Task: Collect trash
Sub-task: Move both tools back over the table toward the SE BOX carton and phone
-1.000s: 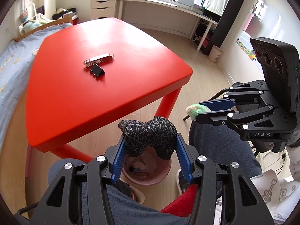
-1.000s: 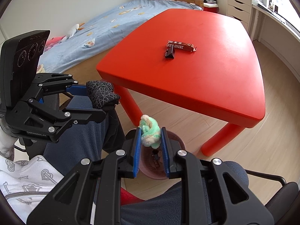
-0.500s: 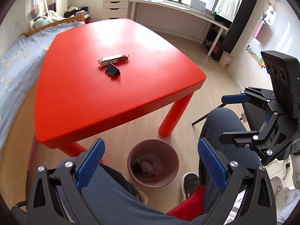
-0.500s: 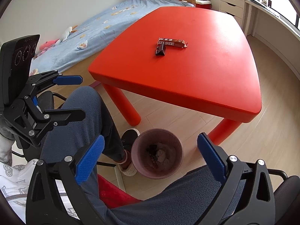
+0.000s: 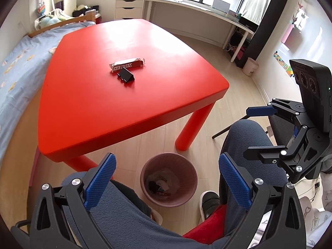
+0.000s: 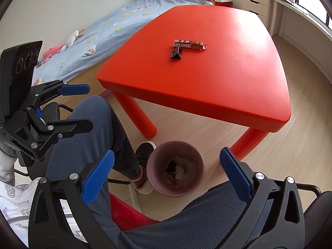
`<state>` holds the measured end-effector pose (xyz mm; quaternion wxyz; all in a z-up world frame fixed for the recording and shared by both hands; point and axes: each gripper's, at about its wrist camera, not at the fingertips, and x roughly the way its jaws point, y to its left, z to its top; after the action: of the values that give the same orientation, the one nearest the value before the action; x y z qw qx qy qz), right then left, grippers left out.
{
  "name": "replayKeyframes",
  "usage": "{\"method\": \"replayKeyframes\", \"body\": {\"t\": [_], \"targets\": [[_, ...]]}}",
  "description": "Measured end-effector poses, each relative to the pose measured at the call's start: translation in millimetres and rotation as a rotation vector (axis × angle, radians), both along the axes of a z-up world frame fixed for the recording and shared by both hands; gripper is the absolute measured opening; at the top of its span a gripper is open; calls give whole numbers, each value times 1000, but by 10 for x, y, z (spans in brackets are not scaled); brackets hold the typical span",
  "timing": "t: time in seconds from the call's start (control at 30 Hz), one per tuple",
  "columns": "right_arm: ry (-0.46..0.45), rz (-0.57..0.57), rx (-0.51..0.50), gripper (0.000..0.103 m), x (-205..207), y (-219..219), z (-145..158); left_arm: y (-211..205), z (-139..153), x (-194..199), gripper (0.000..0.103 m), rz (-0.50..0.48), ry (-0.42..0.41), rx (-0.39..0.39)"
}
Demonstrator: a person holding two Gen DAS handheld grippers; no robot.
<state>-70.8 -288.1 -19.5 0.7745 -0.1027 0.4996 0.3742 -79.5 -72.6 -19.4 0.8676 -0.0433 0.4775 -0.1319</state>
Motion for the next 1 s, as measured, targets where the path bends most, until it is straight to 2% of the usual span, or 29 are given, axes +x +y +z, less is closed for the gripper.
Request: {"method": "replayKeyframes", "body": {"t": [0.5, 0.77, 1.0], "targets": [[-16, 0, 4, 100, 191, 33, 106, 89, 28, 174, 95, -11, -8, 10], [-63, 29, -1, 100, 479, 139, 265, 215, 127, 428, 95, -26, -34, 46], [-121, 69, -14, 100, 888, 317, 421, 304, 212, 721, 95, -66, -59, 67]]}}
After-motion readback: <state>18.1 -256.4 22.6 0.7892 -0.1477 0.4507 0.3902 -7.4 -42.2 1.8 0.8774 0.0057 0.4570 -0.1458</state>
